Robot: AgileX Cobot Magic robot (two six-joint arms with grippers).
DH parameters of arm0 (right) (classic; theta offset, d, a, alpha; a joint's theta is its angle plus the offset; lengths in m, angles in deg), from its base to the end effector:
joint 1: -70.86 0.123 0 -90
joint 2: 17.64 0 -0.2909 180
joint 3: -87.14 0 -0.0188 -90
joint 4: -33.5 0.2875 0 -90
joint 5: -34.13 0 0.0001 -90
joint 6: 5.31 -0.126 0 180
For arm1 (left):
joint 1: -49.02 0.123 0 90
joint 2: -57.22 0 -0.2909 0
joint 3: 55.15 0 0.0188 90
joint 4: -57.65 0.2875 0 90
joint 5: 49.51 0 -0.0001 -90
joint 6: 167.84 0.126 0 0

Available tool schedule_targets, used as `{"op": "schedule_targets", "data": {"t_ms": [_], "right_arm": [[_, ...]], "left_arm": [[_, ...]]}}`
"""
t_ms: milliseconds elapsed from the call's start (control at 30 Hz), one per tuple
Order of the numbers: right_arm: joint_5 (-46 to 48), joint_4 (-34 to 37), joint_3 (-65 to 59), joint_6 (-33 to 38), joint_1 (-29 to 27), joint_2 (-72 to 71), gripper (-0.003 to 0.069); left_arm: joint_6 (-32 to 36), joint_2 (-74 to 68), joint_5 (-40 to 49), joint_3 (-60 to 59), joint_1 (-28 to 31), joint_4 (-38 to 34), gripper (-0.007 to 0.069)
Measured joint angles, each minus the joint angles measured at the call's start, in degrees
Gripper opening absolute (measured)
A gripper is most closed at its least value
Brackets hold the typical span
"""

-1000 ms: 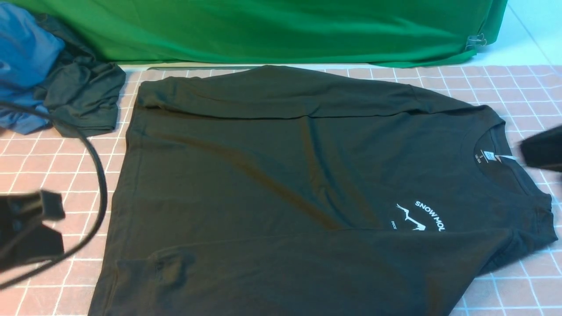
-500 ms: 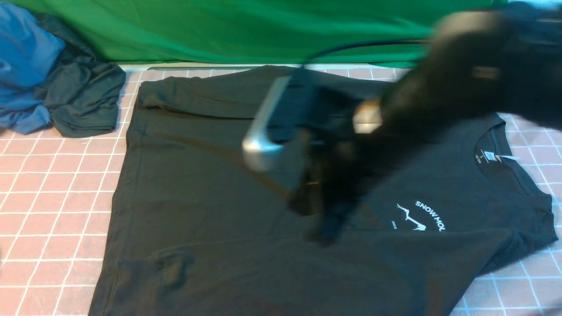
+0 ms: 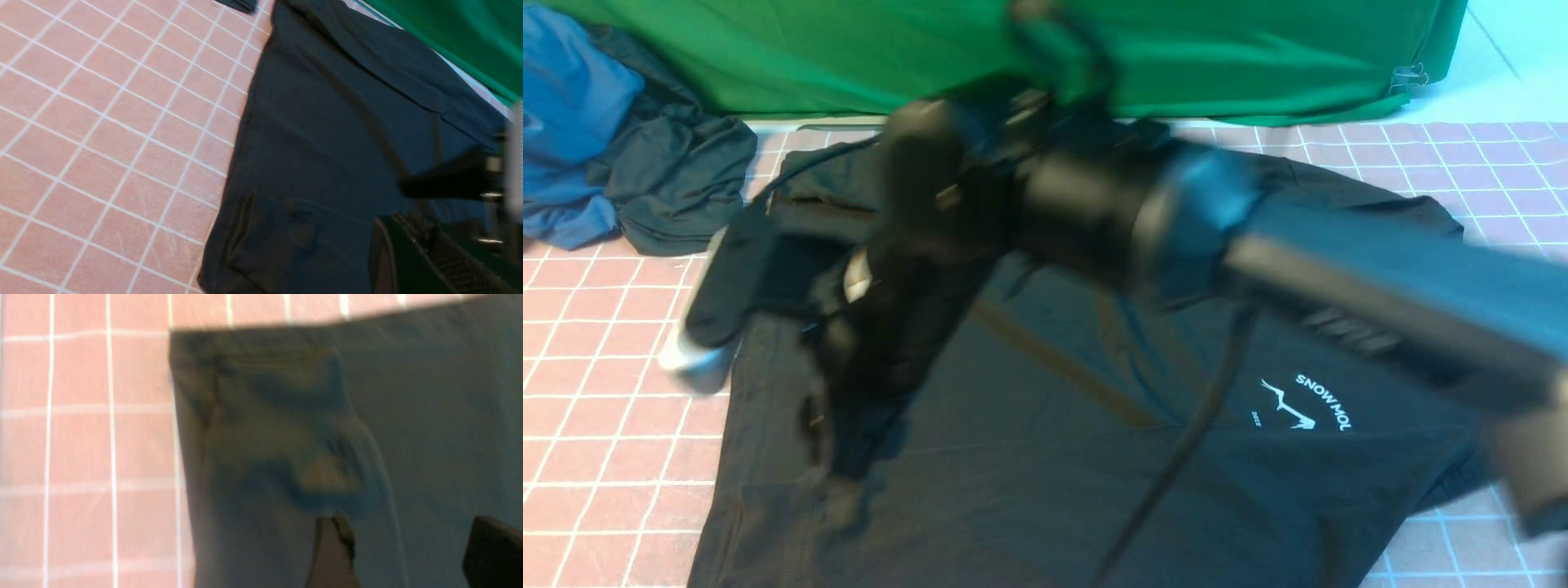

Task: Fold a long-sleeved shirt over a pink coffee tablecloth.
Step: 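Reach out and grasp the dark shirt lying flat on the table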

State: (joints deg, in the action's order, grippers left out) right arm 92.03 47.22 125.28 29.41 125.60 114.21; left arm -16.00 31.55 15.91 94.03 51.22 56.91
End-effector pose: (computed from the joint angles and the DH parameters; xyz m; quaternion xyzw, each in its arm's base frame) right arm 0.2923 0.4574 0.2320 -0.6513 0.7097 0.1542 0.2200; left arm 0.0740 0.0014 0.3567 -0.2284 0.8438 -0.1153 0.4716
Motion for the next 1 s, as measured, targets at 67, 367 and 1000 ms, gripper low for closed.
{"op": "schedule_targets", "data": {"t_ms": [67, 367, 1000], "right_arm": [[0.31, 0.00, 3.86, 0.00, 0.70, 3.52, 0.0516], [0.70, -3.01, 11.63, -0.05, 1.61, 13.10, 0.0594], [-1.80, -5.09, 12.06, -0.86, 1.42, 17.68, 0.0569]], "left_arm": [[-0.05, 0.00, 0.00, 0.00, 0.00, -0.05, 0.0015], [-0.05, 0.00, 0.00, 0.00, 0.00, -0.07, 0.0015], [0.53, 0.00, 0.89, -0.03, 0.00, -0.07, 0.0015]]}}
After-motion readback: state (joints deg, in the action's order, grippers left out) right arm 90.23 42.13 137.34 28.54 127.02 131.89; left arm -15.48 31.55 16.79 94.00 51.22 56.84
